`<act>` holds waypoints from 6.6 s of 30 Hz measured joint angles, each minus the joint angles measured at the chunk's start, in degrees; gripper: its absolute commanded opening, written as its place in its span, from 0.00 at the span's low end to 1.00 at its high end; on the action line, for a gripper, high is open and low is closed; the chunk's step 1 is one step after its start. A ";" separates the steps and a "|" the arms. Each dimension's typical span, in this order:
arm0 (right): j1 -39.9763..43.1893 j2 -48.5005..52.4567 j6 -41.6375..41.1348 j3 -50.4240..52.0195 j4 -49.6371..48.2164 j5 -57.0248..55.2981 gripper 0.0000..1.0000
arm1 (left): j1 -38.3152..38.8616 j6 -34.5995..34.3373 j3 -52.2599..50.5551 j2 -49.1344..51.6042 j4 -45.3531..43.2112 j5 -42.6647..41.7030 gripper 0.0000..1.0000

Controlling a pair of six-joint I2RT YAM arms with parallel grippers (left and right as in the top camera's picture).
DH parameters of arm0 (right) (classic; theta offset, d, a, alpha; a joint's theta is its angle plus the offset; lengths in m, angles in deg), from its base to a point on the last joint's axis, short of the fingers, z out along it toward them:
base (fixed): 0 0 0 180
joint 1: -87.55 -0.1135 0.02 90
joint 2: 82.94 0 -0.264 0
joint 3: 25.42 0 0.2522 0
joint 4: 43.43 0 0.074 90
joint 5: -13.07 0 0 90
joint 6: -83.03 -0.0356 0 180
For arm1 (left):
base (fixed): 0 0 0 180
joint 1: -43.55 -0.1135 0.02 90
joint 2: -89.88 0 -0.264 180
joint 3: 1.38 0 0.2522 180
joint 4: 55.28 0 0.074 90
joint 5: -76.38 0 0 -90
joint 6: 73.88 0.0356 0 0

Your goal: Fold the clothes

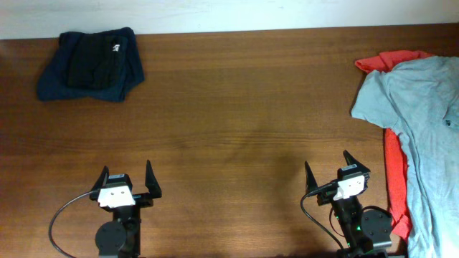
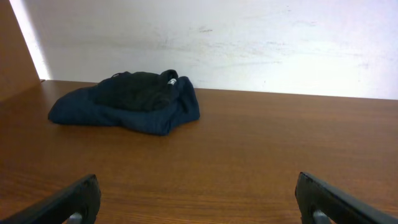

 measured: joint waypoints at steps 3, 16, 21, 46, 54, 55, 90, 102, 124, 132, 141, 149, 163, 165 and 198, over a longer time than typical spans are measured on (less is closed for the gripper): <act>0.00 0.00 -0.02 0.00 0.00 0.00 0.99 | 0.00 0.00 0.00 0.00 0.00 0.00 1.00; 0.00 0.00 0.00 0.00 0.00 0.00 0.99 | 0.00 0.00 0.00 0.00 0.00 0.00 1.00; 0.00 0.00 0.00 0.00 0.00 0.00 0.99 | 0.00 0.00 0.00 0.00 0.00 -0.02 1.00; 0.00 0.00 0.02 0.00 0.00 0.00 0.99 | 0.00 -0.02 0.00 0.00 0.00 -0.02 1.00; 0.00 0.00 -0.04 0.00 0.00 0.00 0.99 | 0.00 0.00 0.00 0.00 0.00 0.00 1.00; 0.00 0.00 0.00 0.00 0.00 0.00 0.99 | 0.00 -0.02 0.00 0.00 0.00 -0.02 1.00; 0.00 0.00 0.00 0.00 0.02 -0.85 0.99 | 0.00 0.00 0.00 0.00 0.00 -0.02 1.00; 0.00 0.00 -5.20 -0.02 0.04 -0.83 0.99 | 0.00 0.00 0.00 0.00 0.00 -0.02 1.00; 0.00 21.42 -11.74 -40.50 23.08 -6.10 0.99 | 0.00 -0.02 0.00 0.00 0.07 -0.04 1.00; 0.07 49.48 -12.07 -68.24 44.70 -11.98 0.99 | 0.00 0.00 0.00 -0.04 0.07 -0.04 1.00; 7.96 83.49 -12.04 -94.71 61.35 -12.79 0.99 | 0.00 0.00 0.00 -0.11 0.09 -0.17 1.00; 15.08 97.26 -12.02 -98.33 61.18 -10.56 0.99 | 0.00 0.00 0.00 -0.11 0.09 -0.20 1.00; 20.26 116.58 -16.65 -98.64 57.09 -8.61 0.83 | 0.00 0.00 0.00 -0.11 0.09 -0.20 1.00; 21.29 118.09 -17.22 -98.64 56.06 -8.28 0.83 | 0.00 0.00 0.00 -0.11 0.09 -0.20 1.00; 20.20 128.69 -17.84 -98.71 45.29 -5.22 0.45 | 0.00 0.00 0.00 -0.11 0.09 -0.20 1.00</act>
